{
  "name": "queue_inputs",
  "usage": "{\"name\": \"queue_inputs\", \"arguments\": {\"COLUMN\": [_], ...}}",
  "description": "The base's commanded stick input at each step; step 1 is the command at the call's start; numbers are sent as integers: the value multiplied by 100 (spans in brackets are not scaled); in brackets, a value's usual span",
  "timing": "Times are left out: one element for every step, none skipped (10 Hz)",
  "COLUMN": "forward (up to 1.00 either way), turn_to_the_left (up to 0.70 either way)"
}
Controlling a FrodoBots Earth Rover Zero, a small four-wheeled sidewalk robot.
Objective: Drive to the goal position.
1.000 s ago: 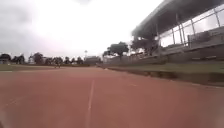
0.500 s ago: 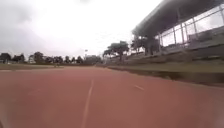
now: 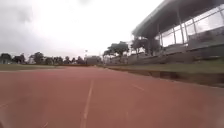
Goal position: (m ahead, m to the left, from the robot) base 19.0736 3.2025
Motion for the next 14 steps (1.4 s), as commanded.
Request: {"name": "queue_inputs", "arguments": {"forward": [70, 70, 70, 70, 70, 70, 70, 70, 70, 70, 70, 70, 70, 70], "turn_to_the_left": [0, 0, 0, 0, 0, 0, 0, 0, 0, 0, 0, 0, 0, 0]}}
